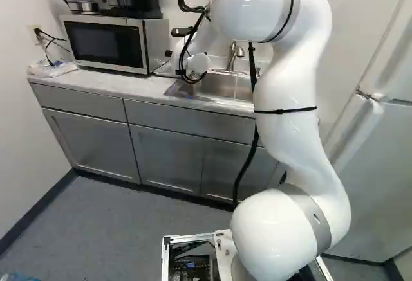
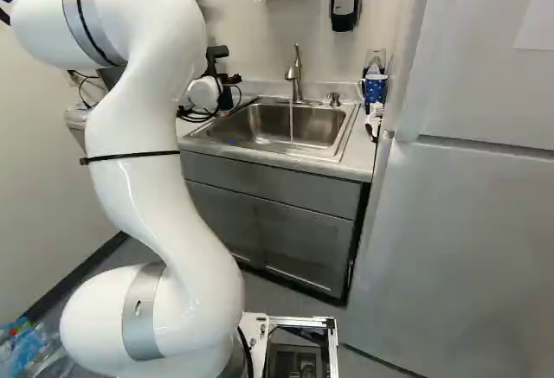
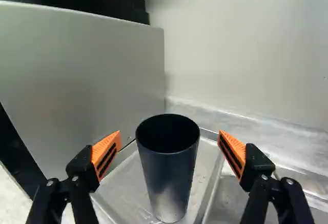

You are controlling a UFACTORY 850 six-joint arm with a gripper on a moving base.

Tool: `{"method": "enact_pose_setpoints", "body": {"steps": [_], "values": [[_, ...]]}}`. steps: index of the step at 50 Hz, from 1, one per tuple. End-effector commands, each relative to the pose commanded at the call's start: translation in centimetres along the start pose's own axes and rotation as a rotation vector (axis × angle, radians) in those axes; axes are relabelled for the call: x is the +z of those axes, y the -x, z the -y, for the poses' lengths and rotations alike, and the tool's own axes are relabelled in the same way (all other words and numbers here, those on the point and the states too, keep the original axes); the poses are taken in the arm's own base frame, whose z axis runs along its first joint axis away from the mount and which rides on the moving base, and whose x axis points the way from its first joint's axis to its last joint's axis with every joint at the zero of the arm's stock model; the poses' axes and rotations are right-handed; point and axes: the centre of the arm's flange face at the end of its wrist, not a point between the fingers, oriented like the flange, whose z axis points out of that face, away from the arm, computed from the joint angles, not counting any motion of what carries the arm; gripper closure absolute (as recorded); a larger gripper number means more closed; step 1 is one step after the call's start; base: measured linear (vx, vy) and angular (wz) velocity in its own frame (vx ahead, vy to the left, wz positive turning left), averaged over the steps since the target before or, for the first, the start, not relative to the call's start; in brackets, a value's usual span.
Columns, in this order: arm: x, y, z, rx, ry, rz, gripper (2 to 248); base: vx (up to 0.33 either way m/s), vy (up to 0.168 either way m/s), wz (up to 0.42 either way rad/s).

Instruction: Rinse the cup and place it in the tray

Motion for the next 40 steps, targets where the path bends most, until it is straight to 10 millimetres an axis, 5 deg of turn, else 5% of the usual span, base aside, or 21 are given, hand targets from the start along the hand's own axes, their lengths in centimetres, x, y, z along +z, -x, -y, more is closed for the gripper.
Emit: {"method": "enact_pose_setpoints", "body": {"steps": [40], "values": [[-0.3, -4.2, -0.1, 0.000, 0.001, -0.038, 3, 0.000, 0.000, 0.000]]}}
